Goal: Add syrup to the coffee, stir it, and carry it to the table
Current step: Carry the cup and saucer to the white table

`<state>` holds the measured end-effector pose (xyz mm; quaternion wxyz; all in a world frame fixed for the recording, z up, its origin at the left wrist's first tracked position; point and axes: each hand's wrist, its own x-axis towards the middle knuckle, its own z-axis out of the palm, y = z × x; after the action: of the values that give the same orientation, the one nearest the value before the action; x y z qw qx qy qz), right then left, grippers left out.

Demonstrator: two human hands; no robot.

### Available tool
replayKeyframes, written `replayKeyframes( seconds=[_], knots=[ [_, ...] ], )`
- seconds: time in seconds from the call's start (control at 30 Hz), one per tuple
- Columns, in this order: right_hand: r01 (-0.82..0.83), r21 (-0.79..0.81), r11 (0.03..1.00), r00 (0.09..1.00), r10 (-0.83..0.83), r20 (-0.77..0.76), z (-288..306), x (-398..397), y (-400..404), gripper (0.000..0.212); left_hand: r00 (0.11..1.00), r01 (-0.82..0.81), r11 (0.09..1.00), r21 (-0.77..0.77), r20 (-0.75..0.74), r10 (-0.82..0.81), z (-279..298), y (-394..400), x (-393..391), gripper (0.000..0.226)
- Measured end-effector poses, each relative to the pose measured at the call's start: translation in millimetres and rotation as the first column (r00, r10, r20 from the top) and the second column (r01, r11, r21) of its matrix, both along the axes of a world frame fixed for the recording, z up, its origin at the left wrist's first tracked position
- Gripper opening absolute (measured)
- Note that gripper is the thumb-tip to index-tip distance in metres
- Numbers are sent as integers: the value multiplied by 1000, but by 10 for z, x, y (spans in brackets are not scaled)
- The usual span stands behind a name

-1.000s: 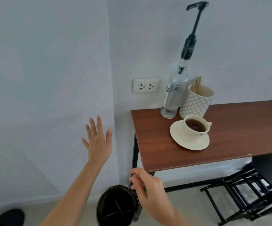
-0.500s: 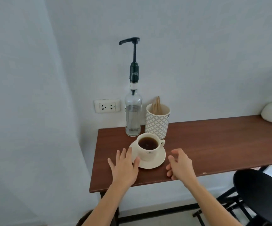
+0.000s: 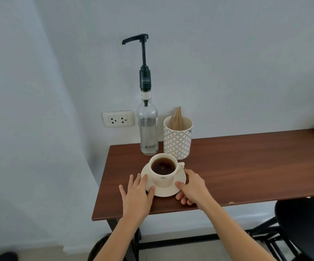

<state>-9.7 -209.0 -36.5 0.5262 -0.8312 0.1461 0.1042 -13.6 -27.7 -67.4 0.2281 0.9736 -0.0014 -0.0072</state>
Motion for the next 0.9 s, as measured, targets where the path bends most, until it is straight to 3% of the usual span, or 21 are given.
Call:
replayKeyframes(
  seconds=[0.4,0.7,0.9],
  knots=[
    [92,176,980,995,-86,-44,-59,-333,99,55,986,163,986,25,-39,-162,17,186,-15,56],
    [185,229,956,982,-188,-6,-167,-562,238,43,954,294,955,32,-77,-291,19,299,30,54],
    [280,471,837,948,-317,1,-303,-750,310,49,936,332,943,-19,-113,-332,26,341,-55,54]
  ],
)
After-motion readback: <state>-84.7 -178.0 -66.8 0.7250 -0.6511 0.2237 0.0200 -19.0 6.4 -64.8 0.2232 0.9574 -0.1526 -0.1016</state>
